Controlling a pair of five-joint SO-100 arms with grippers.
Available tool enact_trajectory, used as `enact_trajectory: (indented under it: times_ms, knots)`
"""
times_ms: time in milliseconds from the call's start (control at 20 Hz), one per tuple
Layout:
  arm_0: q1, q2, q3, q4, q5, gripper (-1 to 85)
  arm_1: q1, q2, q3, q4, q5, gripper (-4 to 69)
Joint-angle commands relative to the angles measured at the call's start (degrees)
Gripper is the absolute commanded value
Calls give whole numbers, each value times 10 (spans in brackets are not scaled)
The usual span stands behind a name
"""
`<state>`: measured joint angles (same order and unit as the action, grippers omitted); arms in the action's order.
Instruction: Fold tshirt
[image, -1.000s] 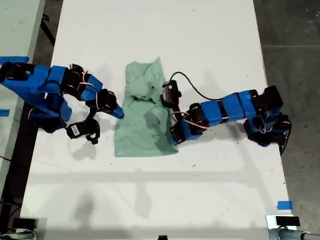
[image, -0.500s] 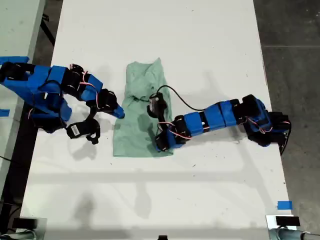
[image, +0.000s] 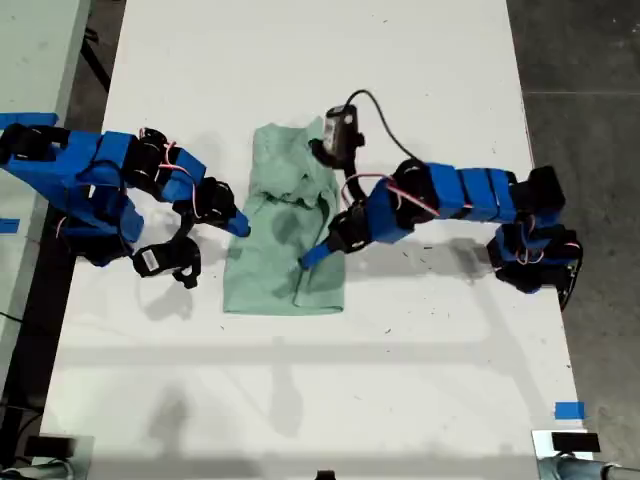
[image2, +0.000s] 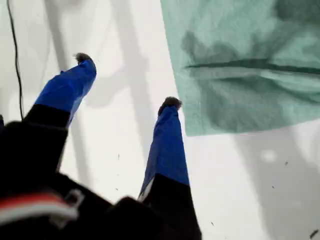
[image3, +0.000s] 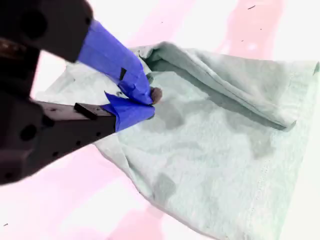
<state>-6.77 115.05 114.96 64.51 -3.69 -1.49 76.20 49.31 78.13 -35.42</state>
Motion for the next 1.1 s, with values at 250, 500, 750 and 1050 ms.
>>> enact_trajectory:
  times_ms: [250, 500, 750, 1050]
  knots:
    - [33, 50, -18, 69, -56, 19, 58, 244, 275, 18, 5, 231]
    - [108, 18, -19, 98, -107, 1, 86, 321, 420, -26, 8, 215]
    - [169, -42, -18, 33, -123, 70, 114, 338, 480, -46, -1, 202]
    - [199, -57, 4, 6, -162, 307, 133, 334, 505, -75, -21, 198]
